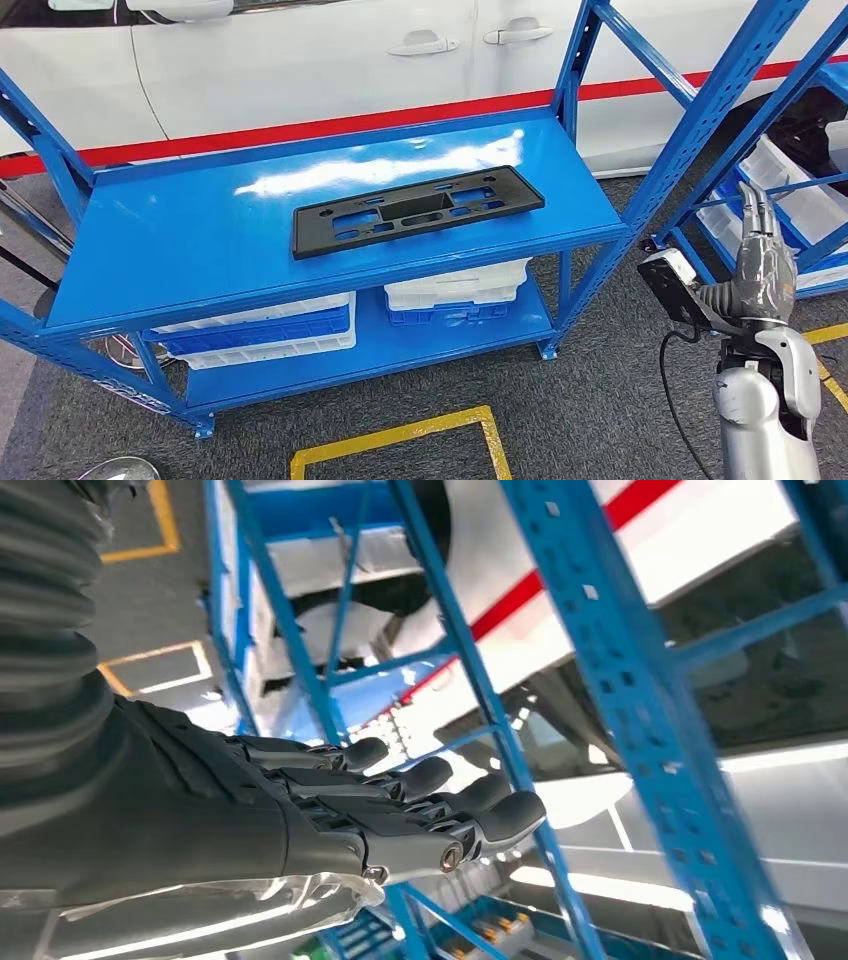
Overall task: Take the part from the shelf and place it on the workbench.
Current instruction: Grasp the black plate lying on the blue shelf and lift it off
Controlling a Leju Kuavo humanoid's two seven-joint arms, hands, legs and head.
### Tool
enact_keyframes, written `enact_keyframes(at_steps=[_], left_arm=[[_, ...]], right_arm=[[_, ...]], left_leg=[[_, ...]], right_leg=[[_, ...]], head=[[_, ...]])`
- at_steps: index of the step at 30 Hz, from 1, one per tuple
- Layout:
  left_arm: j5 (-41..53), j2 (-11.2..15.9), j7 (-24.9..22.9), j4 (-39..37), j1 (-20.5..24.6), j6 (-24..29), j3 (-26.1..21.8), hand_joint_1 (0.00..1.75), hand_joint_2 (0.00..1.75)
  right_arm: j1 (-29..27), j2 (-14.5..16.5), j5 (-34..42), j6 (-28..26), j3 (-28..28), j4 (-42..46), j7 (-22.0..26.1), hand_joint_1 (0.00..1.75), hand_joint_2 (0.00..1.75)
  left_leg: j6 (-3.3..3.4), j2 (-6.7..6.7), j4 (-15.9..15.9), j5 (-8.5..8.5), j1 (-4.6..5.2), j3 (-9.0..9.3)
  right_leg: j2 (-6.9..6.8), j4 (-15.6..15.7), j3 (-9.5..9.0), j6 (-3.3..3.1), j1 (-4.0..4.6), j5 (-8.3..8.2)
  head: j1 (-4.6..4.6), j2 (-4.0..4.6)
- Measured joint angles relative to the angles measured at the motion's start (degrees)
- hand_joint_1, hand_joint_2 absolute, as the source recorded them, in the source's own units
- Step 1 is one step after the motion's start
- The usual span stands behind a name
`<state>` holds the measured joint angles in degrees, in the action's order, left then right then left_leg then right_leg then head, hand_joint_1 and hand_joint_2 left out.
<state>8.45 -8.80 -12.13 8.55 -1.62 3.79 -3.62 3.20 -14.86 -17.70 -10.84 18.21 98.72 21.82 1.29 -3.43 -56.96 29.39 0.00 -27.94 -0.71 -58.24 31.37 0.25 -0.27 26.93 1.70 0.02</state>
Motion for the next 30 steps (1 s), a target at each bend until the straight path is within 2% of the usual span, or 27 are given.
enact_keyframes(at_steps=[6, 15, 20, 30], left_arm=[[0.96, 0.37, -0.28, 0.00, -0.01, -1.55, 1.00, 0.00, 0.00], [2.18, 0.84, -1.78, 0.00, 0.00, -3.35, 2.63, 0.00, 0.00], [2.35, 0.97, -2.28, 0.00, 0.01, -3.37, 2.88, 0.00, 0.00], [2.41, 1.02, -2.55, 0.00, 0.01, -3.43, 2.91, 0.00, 0.00]], right_arm=[[4.70, -1.40, -6.83, -1.67, 3.94, -4.58, -2.41, 0.00, 1.75], [12.08, -1.46, -7.94, 1.29, 11.30, -12.10, -2.64, 0.00, 1.75], [13.72, -1.40, -7.90, 2.87, 14.79, -13.89, -2.56, 0.00, 1.75], [14.44, -1.30, -7.89, 4.19, 16.06, -14.55, -2.48, 0.00, 1.75]], left_leg=[[0.00, -0.03, 0.00, 0.00, 0.00, -0.04], [-0.06, 0.12, -0.02, -0.08, 0.00, -0.06], [-0.07, 0.20, -0.02, -0.09, 0.00, -0.16], [-0.07, 0.20, -0.02, -0.09, 0.00, -0.23]], right_leg=[[0.01, -0.01, 0.04, 0.00, 0.00, -0.01], [-0.09, -0.05, 0.14, -0.01, 0.00, -0.02], [-0.16, -0.06, 0.23, -0.02, 0.01, -0.01], [-0.15, -0.07, 0.25, -0.02, 0.01, -0.01]], head=[[0.00, 0.00], [0.00, 0.00], [0.00, 0.00], [0.00, 0.00]])
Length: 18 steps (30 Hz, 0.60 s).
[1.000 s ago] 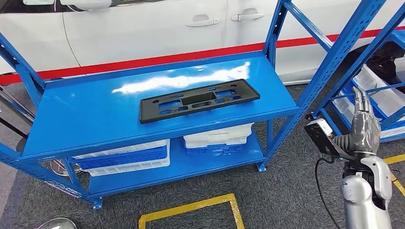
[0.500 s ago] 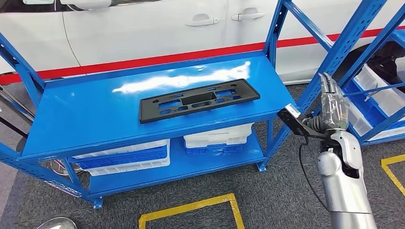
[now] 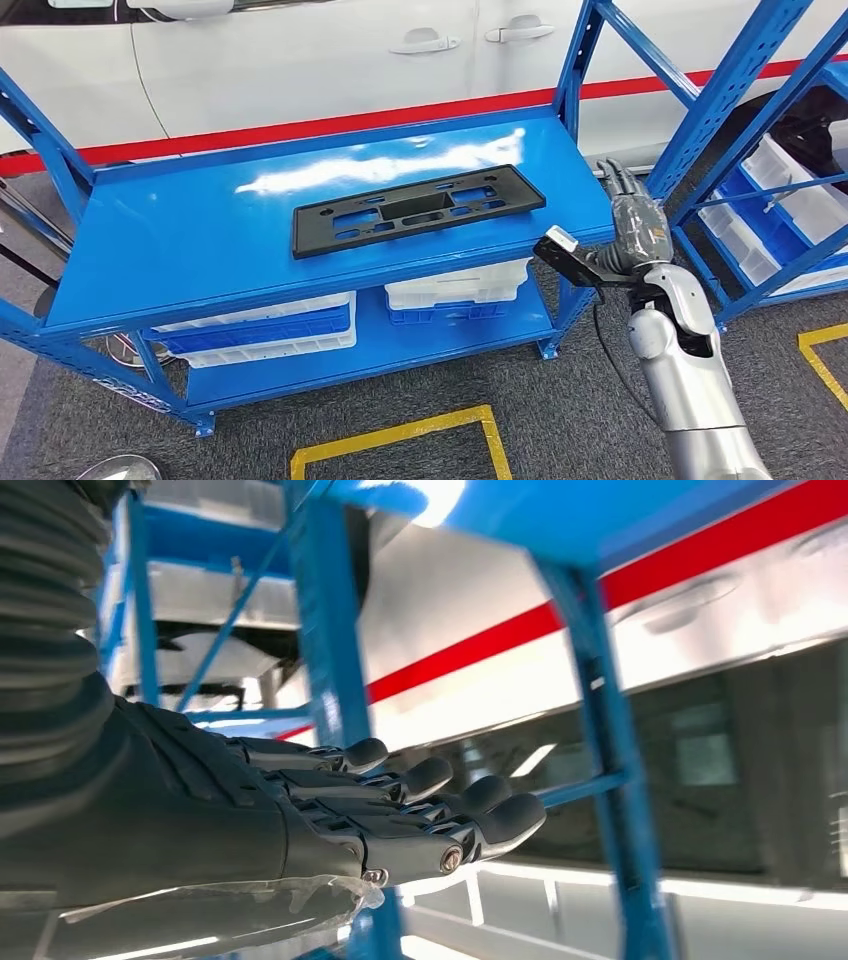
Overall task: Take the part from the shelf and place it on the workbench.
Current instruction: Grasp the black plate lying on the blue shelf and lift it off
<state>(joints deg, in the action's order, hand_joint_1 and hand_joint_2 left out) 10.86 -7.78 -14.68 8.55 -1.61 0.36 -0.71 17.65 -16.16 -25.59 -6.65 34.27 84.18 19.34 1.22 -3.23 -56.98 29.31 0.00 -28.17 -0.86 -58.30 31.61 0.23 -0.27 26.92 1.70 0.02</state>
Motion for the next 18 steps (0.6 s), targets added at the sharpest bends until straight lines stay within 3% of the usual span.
enact_keyframes(at_steps=[4, 18], left_arm=[[0.36, 0.07, -0.60, 0.00, 0.05, -0.49, 0.42, 0.00, 0.00], [0.38, 0.16, -0.60, 0.00, 0.04, -0.53, 0.47, 0.00, 0.00]], right_arm=[[1.05, 1.72, -0.14, 1.64, 4.84, -1.77, 0.97, 0.00, 1.75], [1.33, 2.29, -0.14, 1.64, 6.22, -2.87, 0.97, 0.00, 1.75]], left_leg=[[-0.01, 0.03, 0.00, -0.04, 0.00, -0.05], [-0.01, 0.03, -0.01, -0.04, 0.00, 0.04]], right_leg=[[-0.03, 0.00, 0.10, 0.00, 0.00, 0.00], [-0.02, -0.01, 0.19, 0.00, 0.00, -0.01]], head=[[0.00, 0.00], [0.00, 0.00]])
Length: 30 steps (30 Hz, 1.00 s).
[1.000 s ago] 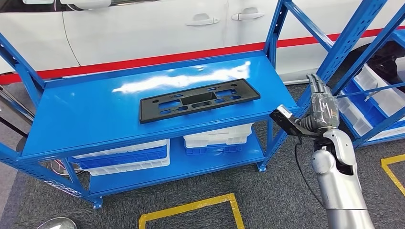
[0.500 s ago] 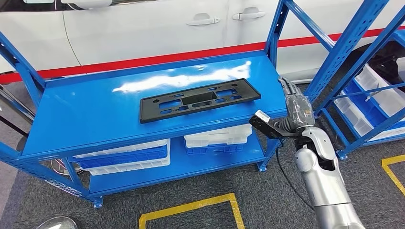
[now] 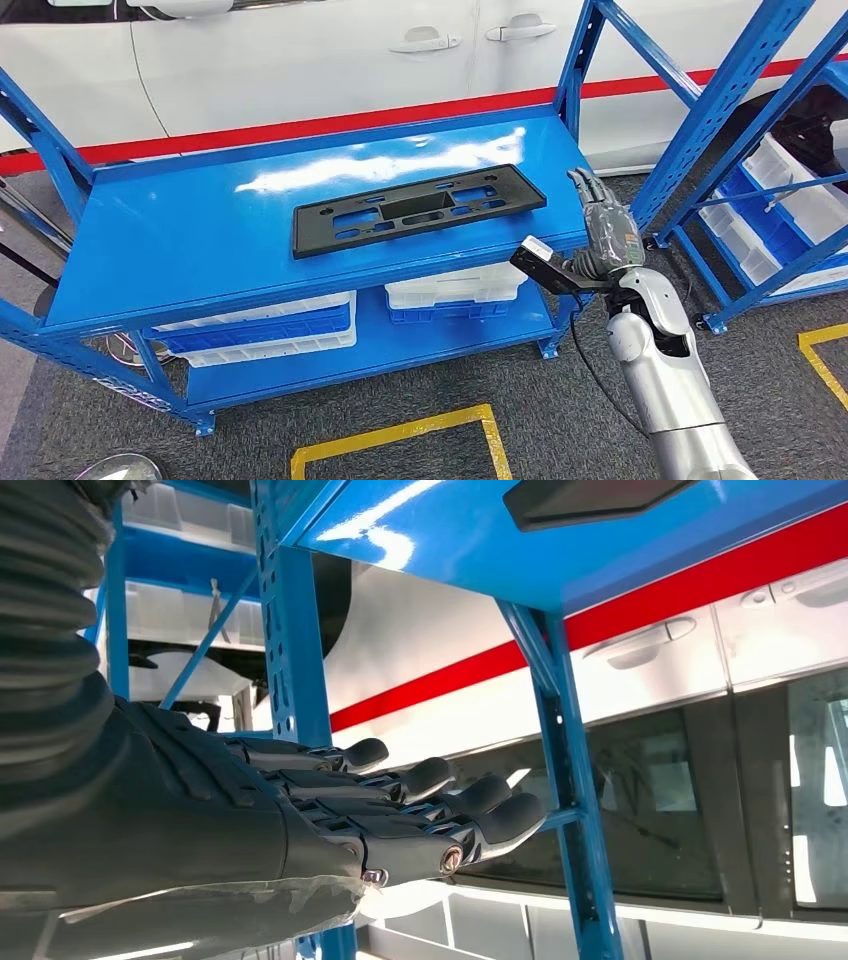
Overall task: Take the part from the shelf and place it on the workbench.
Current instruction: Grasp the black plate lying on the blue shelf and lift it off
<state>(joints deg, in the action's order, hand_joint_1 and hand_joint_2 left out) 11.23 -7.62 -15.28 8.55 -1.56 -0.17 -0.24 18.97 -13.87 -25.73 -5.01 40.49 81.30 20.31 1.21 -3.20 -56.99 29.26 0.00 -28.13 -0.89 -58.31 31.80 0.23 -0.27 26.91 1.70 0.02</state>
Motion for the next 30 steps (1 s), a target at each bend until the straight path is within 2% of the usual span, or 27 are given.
enact_keyframes(at_steps=[9, 17, 30], left_arm=[[0.10, 0.08, -0.30, 0.00, 0.01, -0.27, 0.25, 0.00, 0.00], [0.24, 0.10, -2.13, 0.00, 0.13, -1.43, 0.78, 0.00, 0.00], [-0.86, 0.10, -3.90, 0.00, 0.13, -2.13, 0.87, 0.00, 0.00]], right_arm=[[0.71, 0.79, -1.27, 0.90, 1.58, -0.08, -0.30, 0.00, 1.75], [3.80, 1.81, -5.99, 0.05, 5.42, -1.80, -1.96, 0.00, 1.75], [5.59, 3.15, -6.27, -0.88, 8.02, -3.26, -2.16, 0.00, 1.75]], left_leg=[[0.00, 0.00, 0.00, 0.00, 0.00, -0.01], [-0.02, 0.01, -0.01, -0.02, 0.00, -0.04], [-0.02, 0.03, -0.02, -0.03, 0.00, -0.07]], right_leg=[[0.00, -0.02, 0.02, 0.00, 0.00, 0.00], [0.00, -0.08, 0.09, -0.02, 0.00, -0.01], [-0.02, -0.08, 0.12, -0.02, 0.00, -0.01]], head=[[0.00, 0.00], [0.00, 0.00], [0.00, 0.00]])
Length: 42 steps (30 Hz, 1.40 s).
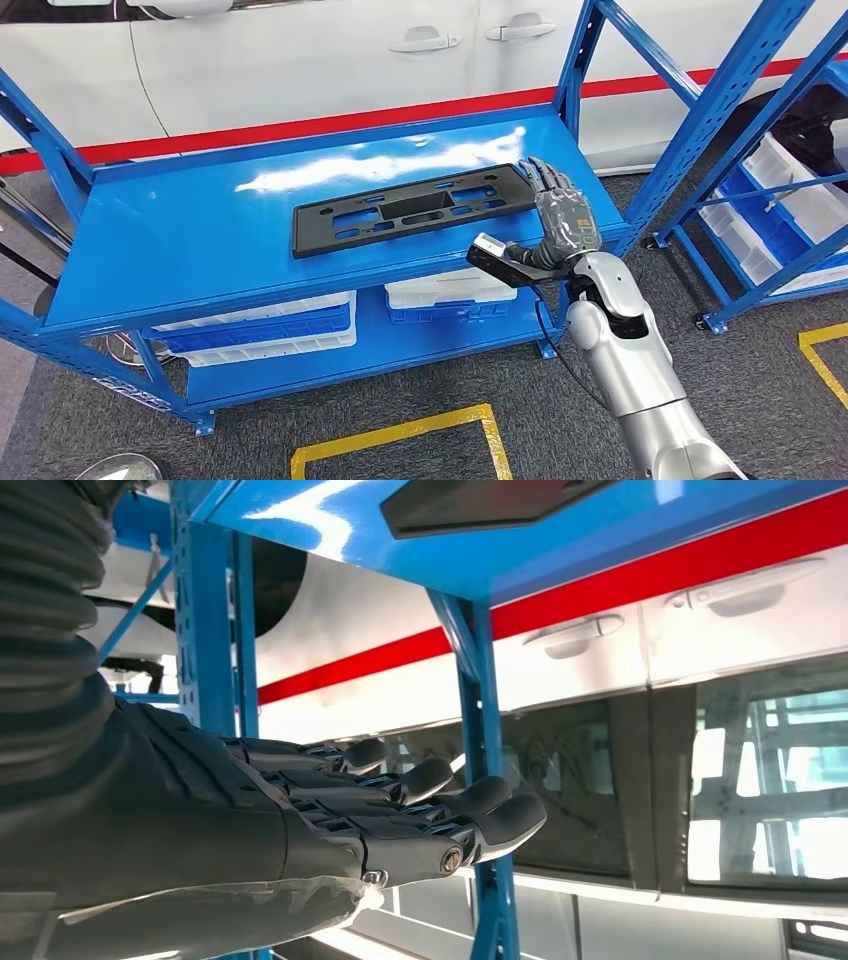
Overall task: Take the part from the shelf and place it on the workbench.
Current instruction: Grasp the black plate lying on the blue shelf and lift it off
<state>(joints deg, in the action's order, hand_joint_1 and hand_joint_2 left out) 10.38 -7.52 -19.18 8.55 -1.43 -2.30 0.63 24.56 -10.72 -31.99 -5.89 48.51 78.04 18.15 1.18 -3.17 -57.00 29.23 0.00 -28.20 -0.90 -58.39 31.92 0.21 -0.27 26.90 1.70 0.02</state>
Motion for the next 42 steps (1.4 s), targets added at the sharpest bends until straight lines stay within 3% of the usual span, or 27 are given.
enact_keyframes(at_steps=[20, 24, 26, 28, 31, 32, 33, 35, 36, 38, 39, 40, 42], left_arm=[[-0.50, -0.05, -0.71, 0.00, 0.03, 0.10, -0.07, 0.00, 0.00], [-0.76, -0.04, -1.16, 0.00, 0.09, 0.85, -0.12, 0.00, 0.00], [-0.79, -0.16, -1.33, 0.00, 0.21, 1.04, -0.14, 0.00, 0.00], [-0.81, -0.31, -1.40, 0.00, 0.34, 1.20, -0.15, 0.00, 0.00], [-0.92, -0.44, -1.41, 0.00, 0.40, 1.43, -0.17, 0.00, 0.00], [-0.95, -0.48, -1.40, 0.00, 0.40, 1.49, -0.19, 0.00, 0.00], [-0.96, -0.52, -1.39, 0.00, 0.39, 1.53, -0.20, 0.00, 0.00], [-0.96, -0.60, -1.39, 0.00, 0.39, 1.58, -0.23, 0.00, 0.00], [-0.96, -0.60, -1.39, 0.00, 0.40, 1.63, -0.26, 0.00, 0.00], [-0.96, -0.55, -1.38, 0.00, 0.42, 1.73, -0.34, 0.00, 0.00], [-0.96, -0.52, -1.37, 0.00, 0.47, 1.78, -0.38, 0.00, 0.00], [-0.96, -0.52, -1.35, 0.00, 0.54, 1.79, -0.41, 0.00, 0.00], [-0.96, -0.52, -1.31, 0.01, 0.67, 1.83, -0.45, 0.00, 0.00]], right_arm=[[0.72, 1.13, -1.72, -0.30, 3.98, -1.25, -0.08, 0.00, 1.75], [0.93, 1.58, -1.63, -0.23, 4.76, -1.82, -0.03, 0.00, 1.75], [1.04, 1.81, -1.63, -0.21, 4.91, -1.96, 0.01, 0.00, 1.75], [1.19, 1.93, -1.63, -0.19, 4.98, -2.13, 0.02, 0.00, 1.75], [1.15, 1.93, -1.62, -0.12, 5.23, -2.57, 0.00, 0.00, 1.75], [1.10, 1.93, -1.62, -0.07, 5.30, -2.74, 0.00, 0.00, 1.75], [1.07, 1.93, -1.62, -0.03, 5.34, -2.90, -0.01, 0.00, 1.75], [1.09, 1.93, -1.62, 0.03, 5.37, -3.09, -0.01, 0.00, 1.75], [1.16, 1.93, -1.63, 0.03, 5.43, -3.17, -0.01, 0.00, 1.75], [1.30, 1.93, -1.87, -0.06, 5.58, -3.29, -0.06, 0.00, 1.75], [1.35, 1.93, -2.10, -0.13, 5.66, -3.37, -0.13, 0.00, 1.75], [1.35, 1.93, -2.37, -0.21, 5.69, -3.41, -0.24, 0.00, 1.75], [1.40, 1.93, -2.69, -0.30, 5.71, -3.48, -0.61, 0.00, 1.75]], left_leg=[[0.00, 0.00, 0.00, 0.00, 0.00, -0.02], [0.43, 0.01, -0.45, 0.00, 0.39, -0.40], [0.78, 0.00, 0.48, -0.55, 0.03, -0.19], [1.14, -0.11, 1.59, -1.21, -0.48, 0.22], [1.24, -0.18, 1.79, -1.27, -0.74, 0.25], [1.08, -0.13, 1.71, -1.13, -0.88, 0.32], [0.76, -0.06, 1.58, -0.88, -1.12, 0.48], [-0.26, 0.07, 0.91, 0.04, -1.80, 0.93], [-0.92, 0.12, 0.30, 0.66, -1.93, 0.94], [-1.89, 0.16, -0.52, 1.49, -1.85, 0.71], [-2.18, 0.13, -0.65, 1.63, -1.72, 0.60], [-2.33, 0.02, -0.56, 1.70, -1.78, 0.67], [-2.52, 0.54, -1.66, 2.56, -1.95, 0.40]], right_leg=[[0.00, -0.01, 0.02, 0.00, 0.00, 0.00], [-0.07, 0.26, 0.15, 0.25, -0.43, -0.34], [-0.01, 0.09, 0.28, 0.51, -0.28, -0.20], [0.37, -2.90, 1.79, 0.90, -0.29, 1.51], [0.68, -13.63, 7.76, 1.70, -1.04, 5.39], [0.67, -15.51, 9.13, 2.00, -1.35, 5.21], [0.63, -15.10, 9.40, 2.32, -1.66, 3.83], [0.28, -8.89, 7.14, 3.13, -2.21, -0.72], [0.03, -5.61, 5.76, 3.38, -2.21, -2.12], [-0.20, -2.68, 4.62, 2.64, -1.97, -2.12], [-0.08, -2.61, 4.74, 1.89, -1.77, -1.60], [0.14, -2.73, 4.89, 1.10, -1.75, -1.29], [0.57, -2.73, 4.73, 0.14, -1.71, -0.96]], head=[[0.00, 0.00], [-0.01, 0.00], [0.00, 0.00], [0.02, 0.00], [0.01, 0.00], [0.01, 0.00], [0.01, 0.00], [0.01, 0.00], [0.08, 0.00], [0.14, 0.00], [0.18, 0.00], [0.15, 0.00], [0.15, 0.00]])
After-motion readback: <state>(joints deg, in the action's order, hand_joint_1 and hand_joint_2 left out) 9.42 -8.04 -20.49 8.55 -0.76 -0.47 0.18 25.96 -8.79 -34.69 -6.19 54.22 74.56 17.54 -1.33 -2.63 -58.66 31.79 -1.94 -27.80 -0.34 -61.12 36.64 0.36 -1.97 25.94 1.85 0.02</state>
